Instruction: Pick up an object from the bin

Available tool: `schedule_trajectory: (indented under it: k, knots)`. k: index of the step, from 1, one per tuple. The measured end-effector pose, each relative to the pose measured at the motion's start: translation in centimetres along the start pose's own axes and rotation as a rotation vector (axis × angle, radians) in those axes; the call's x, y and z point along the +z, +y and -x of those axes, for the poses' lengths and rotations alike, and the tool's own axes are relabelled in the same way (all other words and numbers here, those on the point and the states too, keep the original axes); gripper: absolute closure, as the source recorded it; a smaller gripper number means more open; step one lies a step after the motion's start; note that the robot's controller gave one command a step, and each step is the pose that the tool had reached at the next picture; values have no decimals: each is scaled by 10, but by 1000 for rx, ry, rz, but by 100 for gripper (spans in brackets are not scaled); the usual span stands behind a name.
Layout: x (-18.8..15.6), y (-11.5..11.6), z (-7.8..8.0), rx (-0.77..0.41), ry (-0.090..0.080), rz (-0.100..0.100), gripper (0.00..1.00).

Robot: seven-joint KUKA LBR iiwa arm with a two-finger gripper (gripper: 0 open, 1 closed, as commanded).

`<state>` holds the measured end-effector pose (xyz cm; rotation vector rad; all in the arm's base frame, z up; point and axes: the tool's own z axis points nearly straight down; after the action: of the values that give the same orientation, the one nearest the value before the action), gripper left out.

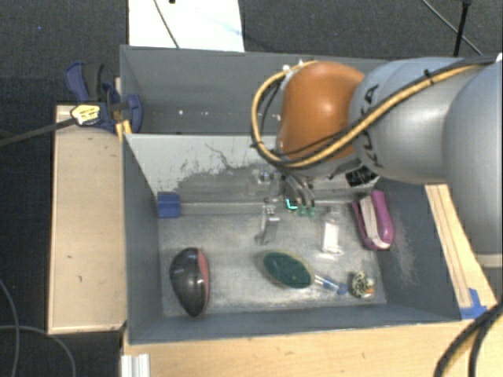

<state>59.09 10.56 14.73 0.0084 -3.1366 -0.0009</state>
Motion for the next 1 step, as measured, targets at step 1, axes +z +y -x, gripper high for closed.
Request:
schedule_trajectory:
  k: [1]
  knots:
    - [72,-45,-57,-105,1,-1,0]
